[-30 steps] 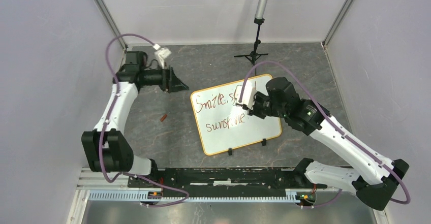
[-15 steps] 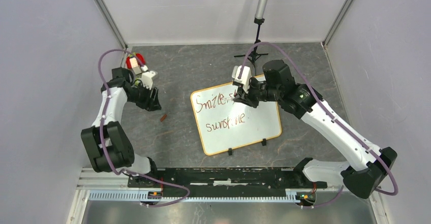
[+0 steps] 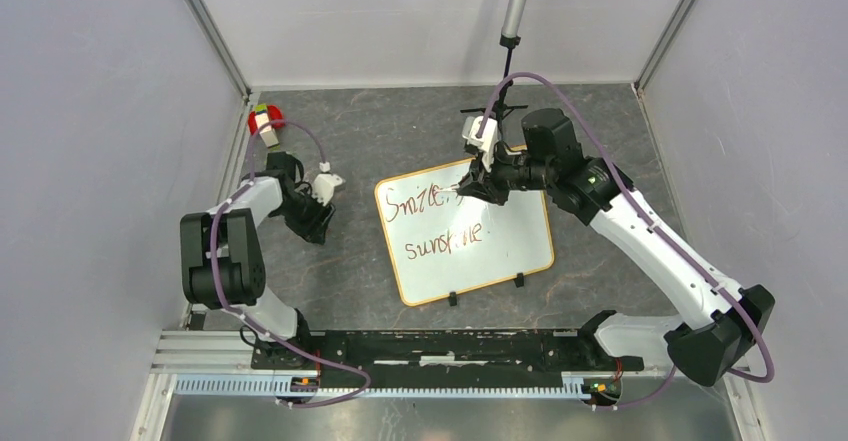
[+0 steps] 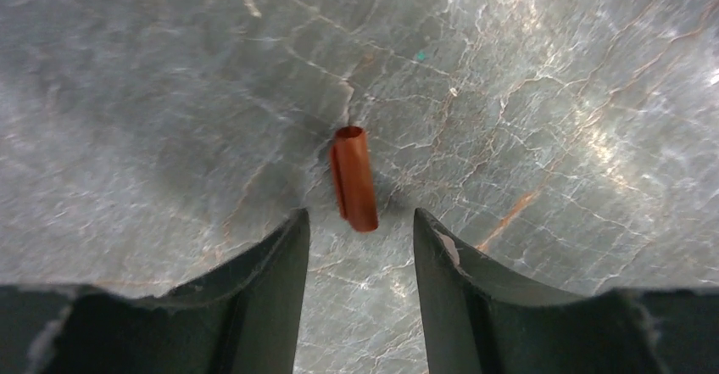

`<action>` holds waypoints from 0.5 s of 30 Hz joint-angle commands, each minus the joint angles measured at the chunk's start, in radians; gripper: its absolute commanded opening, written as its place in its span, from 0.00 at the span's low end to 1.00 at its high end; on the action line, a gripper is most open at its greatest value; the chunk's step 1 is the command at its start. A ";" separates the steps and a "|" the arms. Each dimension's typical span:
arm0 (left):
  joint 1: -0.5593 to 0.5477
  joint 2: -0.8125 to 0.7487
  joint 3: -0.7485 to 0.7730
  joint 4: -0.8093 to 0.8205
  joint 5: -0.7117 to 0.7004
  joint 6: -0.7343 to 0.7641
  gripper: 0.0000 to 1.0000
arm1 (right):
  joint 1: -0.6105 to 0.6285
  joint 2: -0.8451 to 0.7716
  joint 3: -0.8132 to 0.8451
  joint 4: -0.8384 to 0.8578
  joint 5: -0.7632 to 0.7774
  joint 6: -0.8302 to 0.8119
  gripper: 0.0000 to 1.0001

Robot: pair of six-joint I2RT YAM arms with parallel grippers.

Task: Write a sentence on the whiteboard
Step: Pick up the pen cap from the center of the board.

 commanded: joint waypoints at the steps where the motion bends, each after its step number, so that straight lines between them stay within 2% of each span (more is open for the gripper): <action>1: -0.056 0.025 -0.061 0.127 -0.071 0.023 0.54 | -0.013 0.009 0.056 0.043 -0.037 0.018 0.00; 4: -0.075 0.042 -0.083 0.157 -0.076 0.012 0.50 | -0.019 0.011 0.060 0.044 -0.039 0.018 0.00; 10: -0.077 0.059 -0.102 0.152 -0.117 0.029 0.21 | -0.034 0.021 0.069 0.044 -0.040 0.018 0.00; 15: -0.077 -0.014 -0.066 0.082 -0.077 0.024 0.07 | -0.042 0.031 0.061 0.085 -0.043 0.057 0.00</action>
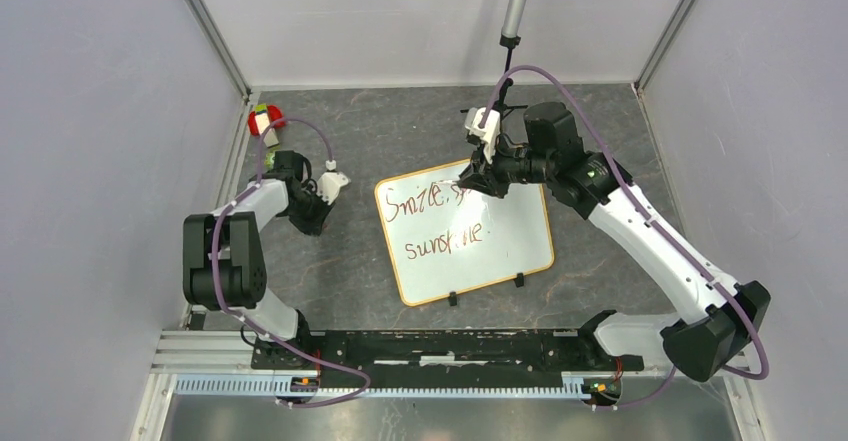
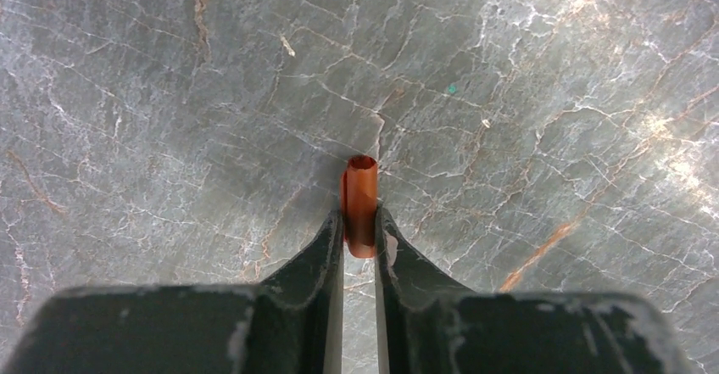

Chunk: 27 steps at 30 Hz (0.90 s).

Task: Write a sentence on the whiteboard
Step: Pick up the pen cap from the center of the board, then close the whiteboard marker.

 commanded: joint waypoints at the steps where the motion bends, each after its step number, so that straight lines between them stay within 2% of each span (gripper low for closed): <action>1: -0.005 -0.038 0.007 -0.067 0.039 0.017 0.04 | -0.010 0.007 0.029 0.088 -0.023 0.068 0.00; 7: -0.027 -0.229 0.244 -0.300 0.171 0.002 0.02 | -0.021 0.026 -0.015 0.193 -0.091 0.195 0.00; 11: -0.170 -0.338 0.424 -0.436 0.121 0.015 0.02 | -0.043 0.020 -0.065 0.270 -0.189 0.279 0.00; 15: -0.314 -0.369 0.581 -0.552 0.082 0.033 0.02 | -0.083 0.007 -0.183 0.455 -0.346 0.443 0.00; 21: -0.549 -0.368 0.614 -0.592 0.020 0.018 0.02 | -0.132 -0.016 -0.420 0.858 -0.485 0.768 0.00; 27: -0.740 -0.318 0.604 -0.588 -0.130 -0.007 0.02 | -0.135 -0.034 -0.518 1.032 -0.511 0.917 0.00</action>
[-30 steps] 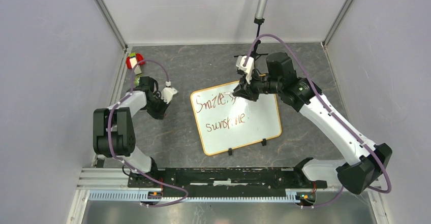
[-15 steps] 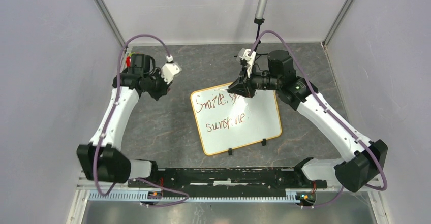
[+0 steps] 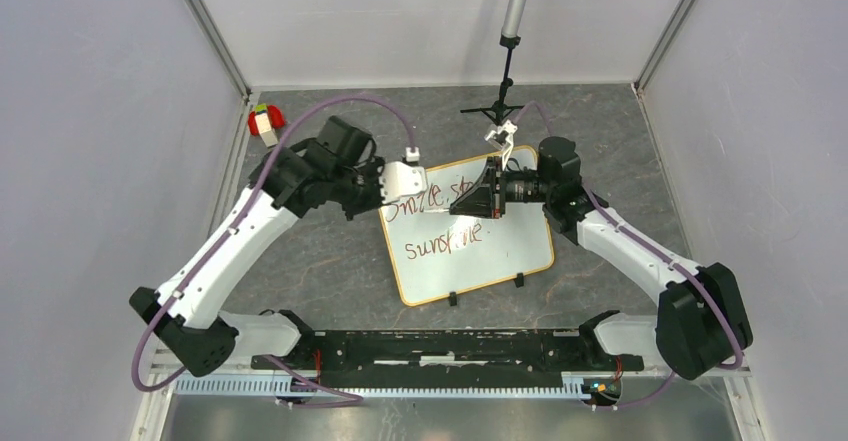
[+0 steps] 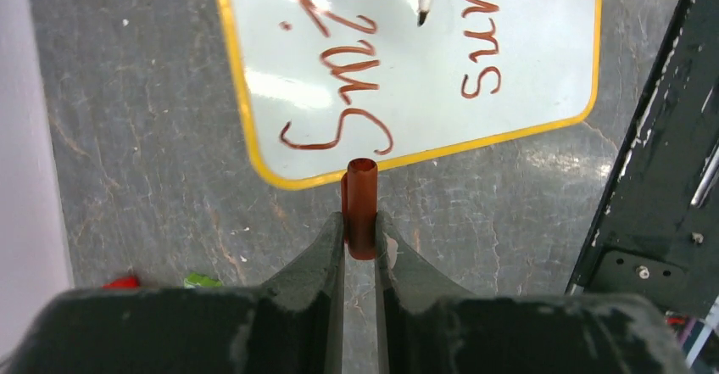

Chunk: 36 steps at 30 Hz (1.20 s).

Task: Write a sentence on the whiteboard
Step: Close the whiteboard marker.

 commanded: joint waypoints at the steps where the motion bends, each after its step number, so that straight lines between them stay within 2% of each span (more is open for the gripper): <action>1: -0.090 0.032 0.007 -0.028 -0.120 -0.014 0.02 | -0.001 -0.055 -0.029 0.251 -0.071 0.166 0.00; 5: -0.158 0.057 0.008 -0.028 -0.157 -0.044 0.02 | 0.000 -0.061 -0.042 0.250 -0.051 0.182 0.00; 11: -0.220 0.093 0.026 -0.026 -0.205 -0.090 0.02 | 0.007 -0.051 -0.091 0.395 -0.049 0.299 0.00; 26: -0.253 0.091 0.065 -0.010 -0.162 -0.134 0.02 | 0.049 -0.039 -0.002 0.102 -0.011 0.058 0.00; 36: -0.270 0.095 0.063 -0.021 -0.147 -0.129 0.02 | 0.051 -0.037 0.013 0.094 -0.015 0.053 0.00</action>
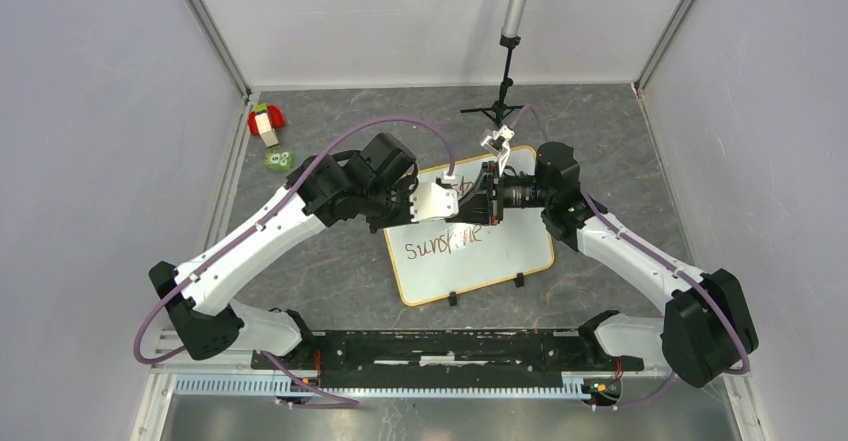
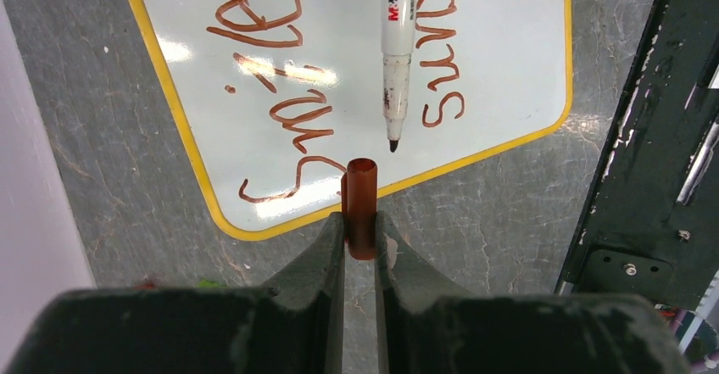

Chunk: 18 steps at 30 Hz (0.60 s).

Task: Write a sentence on the whiteboard
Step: Close the whiteboard marker.

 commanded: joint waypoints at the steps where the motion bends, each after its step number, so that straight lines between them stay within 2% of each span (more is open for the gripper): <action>1: -0.014 -0.003 0.033 -0.002 0.028 -0.037 0.02 | 0.004 0.004 0.047 0.008 0.008 -0.024 0.00; 18: -0.032 0.006 0.037 -0.010 0.038 -0.030 0.02 | 0.004 0.010 0.053 0.009 0.006 -0.025 0.00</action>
